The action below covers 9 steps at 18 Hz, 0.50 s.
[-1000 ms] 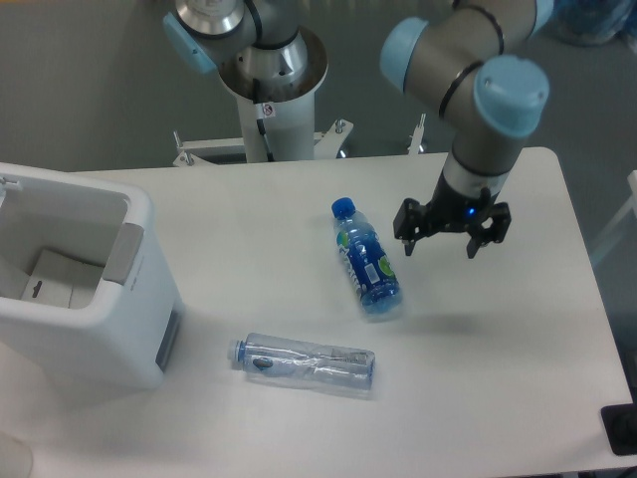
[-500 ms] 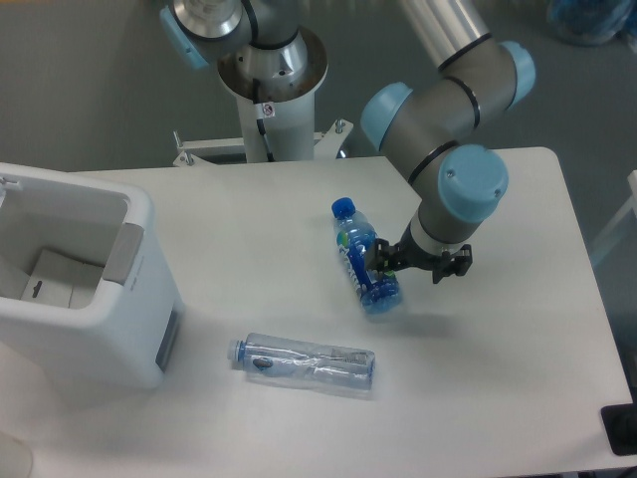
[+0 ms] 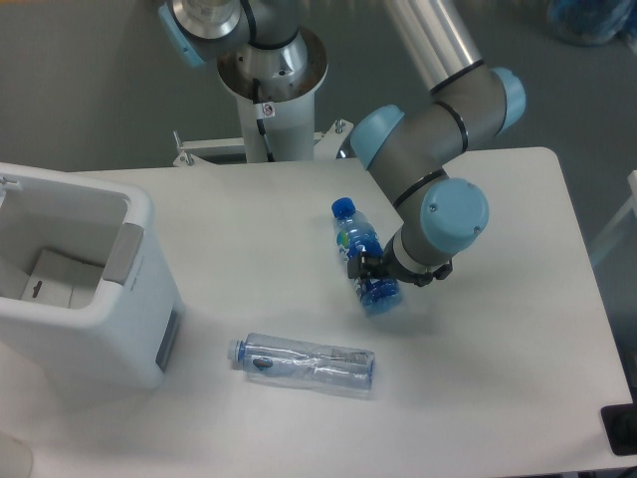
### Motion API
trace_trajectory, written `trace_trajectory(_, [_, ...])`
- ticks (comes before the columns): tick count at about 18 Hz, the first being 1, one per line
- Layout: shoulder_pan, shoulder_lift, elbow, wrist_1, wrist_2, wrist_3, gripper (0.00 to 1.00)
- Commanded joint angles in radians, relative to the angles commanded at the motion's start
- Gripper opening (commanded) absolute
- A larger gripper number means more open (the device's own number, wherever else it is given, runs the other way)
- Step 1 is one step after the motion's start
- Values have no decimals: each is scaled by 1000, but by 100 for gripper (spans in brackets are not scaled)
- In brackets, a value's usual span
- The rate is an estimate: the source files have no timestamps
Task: Open the trash can
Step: 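Lower the gripper around the blue-capped bottle and close on it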
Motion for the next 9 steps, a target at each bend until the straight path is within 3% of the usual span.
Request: trace_trajectory(9, [-21, -54, 8, -2, 58, -35, 100])
